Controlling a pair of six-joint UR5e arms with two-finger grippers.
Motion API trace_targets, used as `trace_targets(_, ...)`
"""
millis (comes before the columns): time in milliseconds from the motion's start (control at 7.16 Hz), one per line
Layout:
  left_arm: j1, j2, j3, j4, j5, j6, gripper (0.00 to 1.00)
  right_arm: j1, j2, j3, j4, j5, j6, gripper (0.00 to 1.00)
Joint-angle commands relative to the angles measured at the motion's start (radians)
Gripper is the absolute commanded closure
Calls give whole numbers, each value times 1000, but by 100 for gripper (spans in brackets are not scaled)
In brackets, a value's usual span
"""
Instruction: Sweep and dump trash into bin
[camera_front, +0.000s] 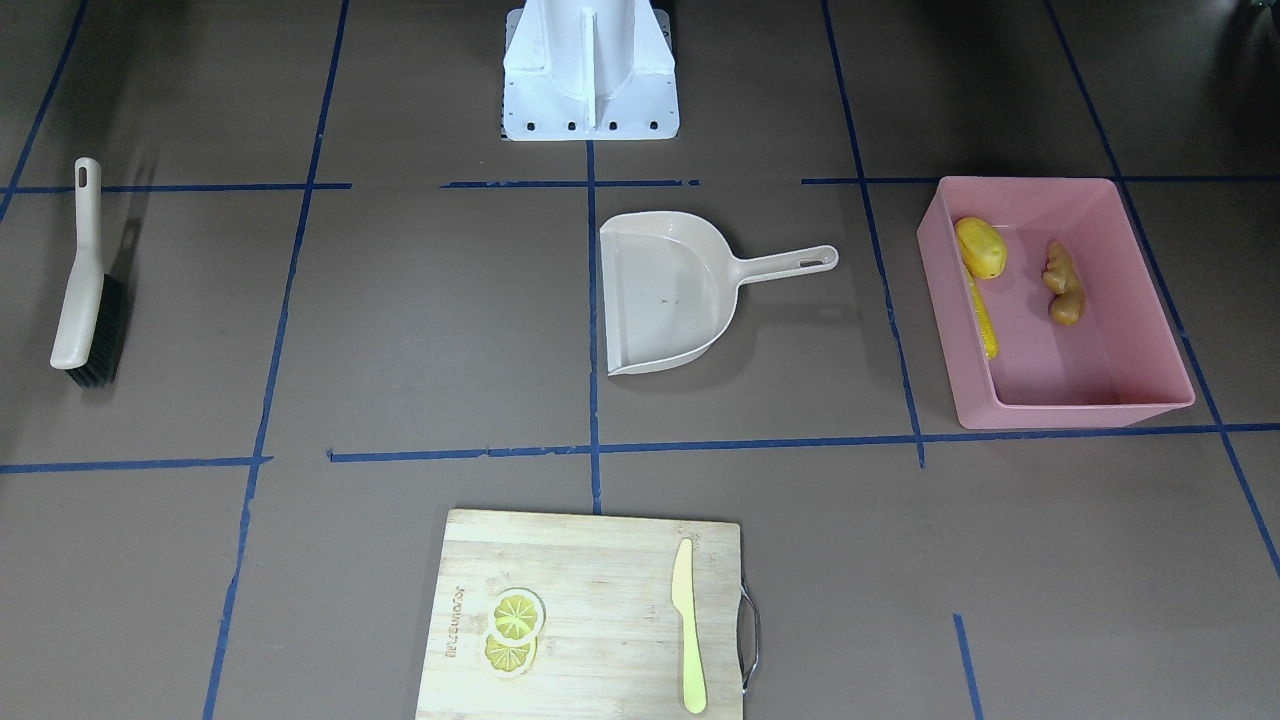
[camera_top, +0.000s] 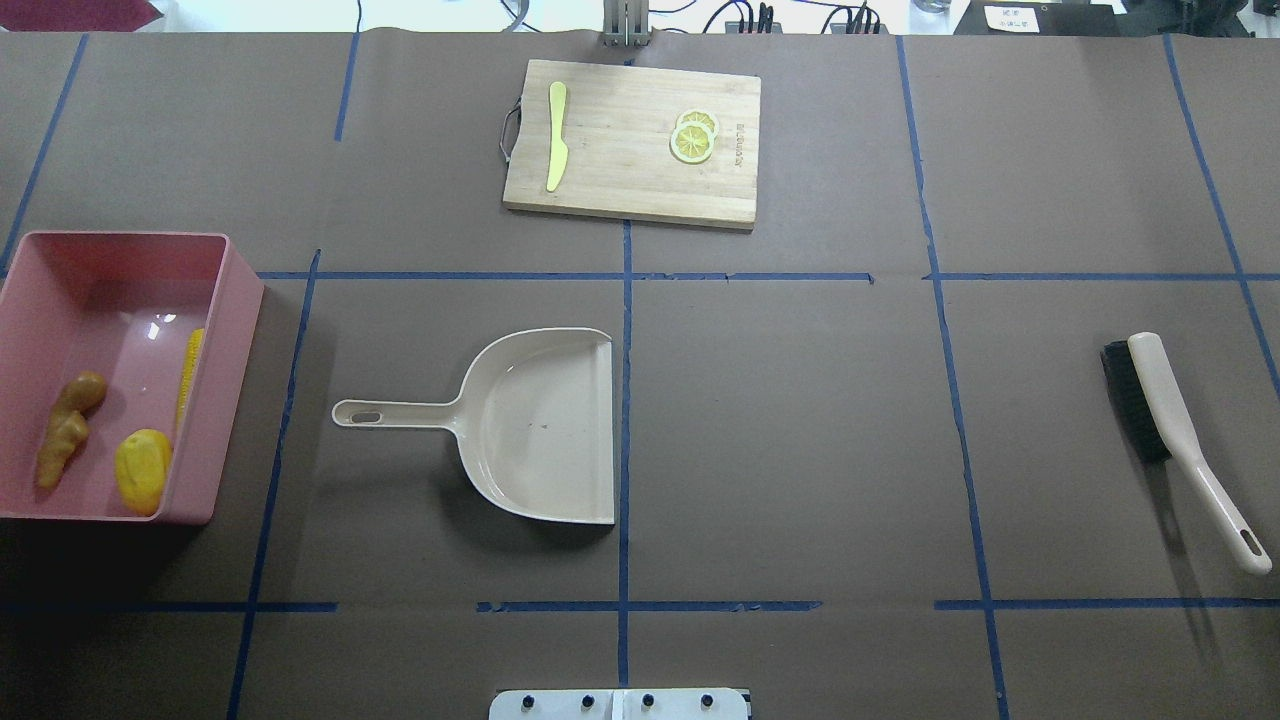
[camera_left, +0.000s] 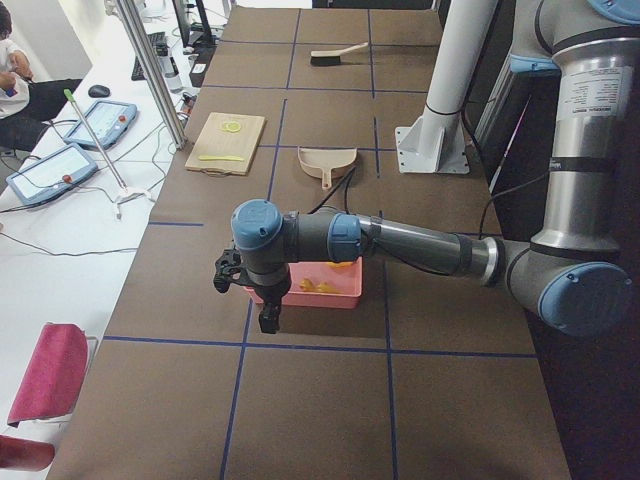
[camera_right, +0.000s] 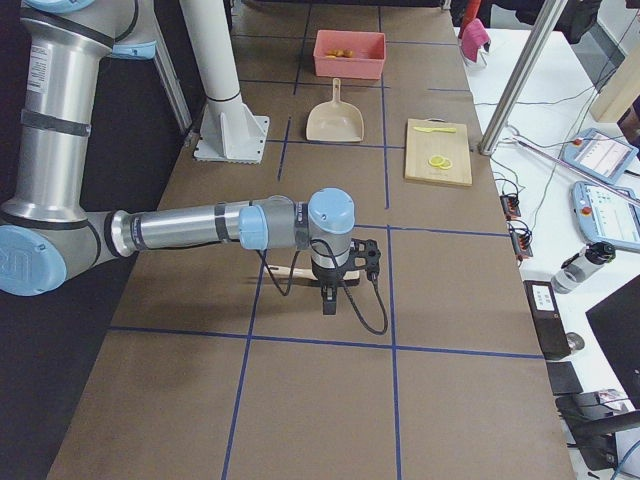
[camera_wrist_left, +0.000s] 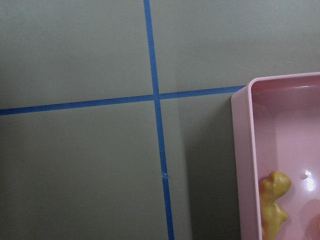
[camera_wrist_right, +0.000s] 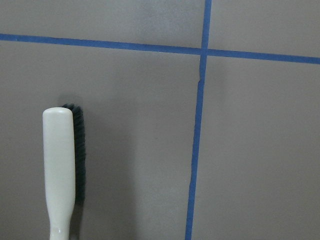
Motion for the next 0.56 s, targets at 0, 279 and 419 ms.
trace_targets(0,4,24,-20,-32,48,2,0,23,25,-9,-67,-16,-64,0)
trace_targets(279,4,61,-13,-80,46,6,0,23,44,-31,-65,-14,-64,0)
trace_targets(419,6,71,-22,-88,42,6,0,23,55,-36,-64,-14,-64,0)
